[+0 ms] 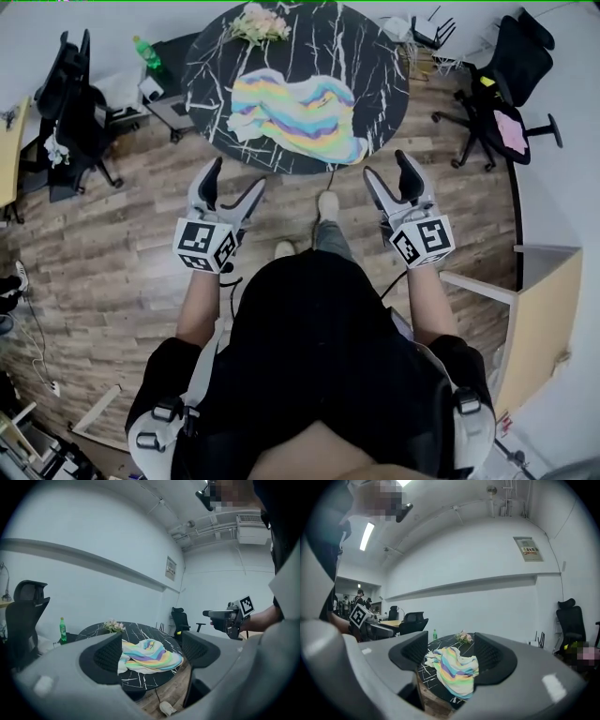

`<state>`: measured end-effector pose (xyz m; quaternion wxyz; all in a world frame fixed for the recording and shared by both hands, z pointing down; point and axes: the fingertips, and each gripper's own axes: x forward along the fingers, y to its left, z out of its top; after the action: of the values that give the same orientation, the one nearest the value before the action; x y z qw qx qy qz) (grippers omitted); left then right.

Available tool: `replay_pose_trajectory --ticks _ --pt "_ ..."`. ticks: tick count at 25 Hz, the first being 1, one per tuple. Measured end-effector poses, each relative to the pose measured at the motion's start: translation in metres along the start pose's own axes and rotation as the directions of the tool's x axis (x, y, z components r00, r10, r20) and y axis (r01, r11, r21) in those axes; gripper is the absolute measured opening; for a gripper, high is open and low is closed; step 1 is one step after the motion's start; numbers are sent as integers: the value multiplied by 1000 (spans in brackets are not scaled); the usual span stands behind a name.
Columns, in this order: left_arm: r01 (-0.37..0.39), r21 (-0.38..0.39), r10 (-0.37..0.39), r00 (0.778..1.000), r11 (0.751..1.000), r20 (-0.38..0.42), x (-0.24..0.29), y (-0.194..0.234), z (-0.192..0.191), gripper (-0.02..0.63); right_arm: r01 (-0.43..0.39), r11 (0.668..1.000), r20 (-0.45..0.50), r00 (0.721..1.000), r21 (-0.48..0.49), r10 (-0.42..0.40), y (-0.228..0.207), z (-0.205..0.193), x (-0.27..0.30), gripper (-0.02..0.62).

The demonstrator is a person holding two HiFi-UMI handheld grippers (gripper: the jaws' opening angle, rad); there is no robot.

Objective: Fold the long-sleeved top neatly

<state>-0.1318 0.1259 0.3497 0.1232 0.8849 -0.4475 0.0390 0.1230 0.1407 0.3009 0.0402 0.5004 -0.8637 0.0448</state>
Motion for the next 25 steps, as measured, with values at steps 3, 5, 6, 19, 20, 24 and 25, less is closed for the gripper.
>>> replay_pose_trajectory --ticks 3,5,6,19,20,24,25 --pt "-26 19 26 1000 999 -3 17 7 5 408 -35 999 -21 999 -4 34 -20 -11 25 302" --pt "-55 30 56 998 998 -12 28 15 7 408 -64 998 -32 997 -4 64 -34 -17 47 298" --pt "-71 32 72 997 997 -15 34 18 9 408 -78 997 -35 996 -4 77 -42 -19 59 291" --pt "-218 2 218 975 976 -48 116 38 21 396 -270 963 -122 955 8 269 -133 -32 186 230" --pt "-224 2 224 973 974 -53 121 37 20 396 -282 959 -137 950 16 281 -137 -37 194 226" --pt "-247 10 247 966 969 -74 137 38 17 388 -331 943 -204 921 38 332 -152 -60 223 205" --pt "-254 9 254 964 967 -80 140 39 16 385 -344 938 -224 911 46 345 -156 -67 231 195"
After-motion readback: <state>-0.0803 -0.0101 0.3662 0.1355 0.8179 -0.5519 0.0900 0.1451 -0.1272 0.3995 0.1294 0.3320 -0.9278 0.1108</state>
